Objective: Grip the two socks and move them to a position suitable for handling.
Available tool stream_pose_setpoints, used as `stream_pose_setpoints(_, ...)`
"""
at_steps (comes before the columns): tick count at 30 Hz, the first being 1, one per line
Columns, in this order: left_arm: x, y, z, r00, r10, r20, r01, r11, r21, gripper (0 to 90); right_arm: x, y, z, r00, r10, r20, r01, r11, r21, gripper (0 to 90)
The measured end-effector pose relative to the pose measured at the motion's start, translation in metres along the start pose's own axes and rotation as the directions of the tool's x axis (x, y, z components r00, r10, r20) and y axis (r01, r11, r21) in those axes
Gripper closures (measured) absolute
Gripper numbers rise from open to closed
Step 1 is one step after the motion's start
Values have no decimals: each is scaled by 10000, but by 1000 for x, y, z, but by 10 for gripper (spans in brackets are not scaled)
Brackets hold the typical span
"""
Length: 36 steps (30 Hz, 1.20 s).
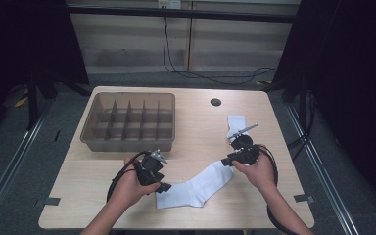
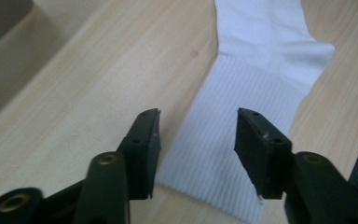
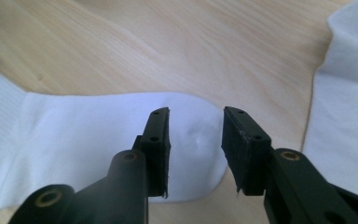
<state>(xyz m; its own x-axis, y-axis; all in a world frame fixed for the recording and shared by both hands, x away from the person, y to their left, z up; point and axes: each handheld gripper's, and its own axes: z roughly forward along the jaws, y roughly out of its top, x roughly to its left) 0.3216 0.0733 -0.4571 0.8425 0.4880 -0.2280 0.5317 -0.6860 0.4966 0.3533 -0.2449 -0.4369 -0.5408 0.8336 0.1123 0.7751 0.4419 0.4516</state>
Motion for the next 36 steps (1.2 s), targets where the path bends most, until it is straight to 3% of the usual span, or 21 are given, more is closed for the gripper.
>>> stream_pose_setpoints(2,-1,-1,2,10000,47,-62,-47,10000,15,518,-1,2,6,9998,-18,-200,19,10000,73,674)
stream_pose_setpoints(8,-5,-4,10,9997,227,61,-228,9996,143,525,9,-1,30,9949,-1005,54,998,9924,722,720)
stream_pose_setpoints(12,-5,-5,15,9993,345,-141,-345,9994,17,441,16,-12,30,9910,-1337,49,1326,9868,925,744)
stream_pose_setpoints(15,-4,-4,16,9993,299,-221,-299,9996,2,393,16,-23,23,9941,-1069,-193,1084,9881,1094,727)
stream_pose_setpoints(16,-3,-4,15,9992,287,-272,-290,9996,-72,361,17,-29,18,9969,-734,-277,761,9909,1107,696)
stream_pose_setpoints(19,-2,-3,14,9990,275,-348,-281,9995,-144,329,17,-33,11,9971,-743,-145,753,9924,975,645)
stream_pose_setpoints(22,-1,-4,15,9988,279,-405,-283,9996,-91,296,6,-31,-1,9992,-400,-14,400,9981,477,625)
stream_pose_setpoints(23,-1,-4,15,9986,292,-430,-295,9995,-59,279,-5,-25,-8,9997,-82,244,76,9997,253,609)
stream_pose_setpoints(25,-1,-4,16,9988,323,-356,-325,9995,-52,276,-12,-21,-9,9993,-64,371,62,10000,46,604)
stream_pose_setpoints(26,-1,-4,16,9989,317,-338,-318,9995,-24,265,-25,-13,-11,9980,225,588,-215,9996,-178,586)
stream_pose_setpoints(30,-1,-4,16,9988,358,-339,-356,9993,89,251,-41,1,-8,9933,394,1082,-370,9990,-248,574)
stream_pose_setpoints(31,-2,-5,16,9989,319,-355,-314,9994,143,243,-49,9,-3,9885,468,1441,-443,9988,-204,569)
stream_pose_setpoints(36,-3,-7,15,9983,489,-304,-482,9986,215,241,-60,20,7,9839,642,1669,-598,9977,-312,588)
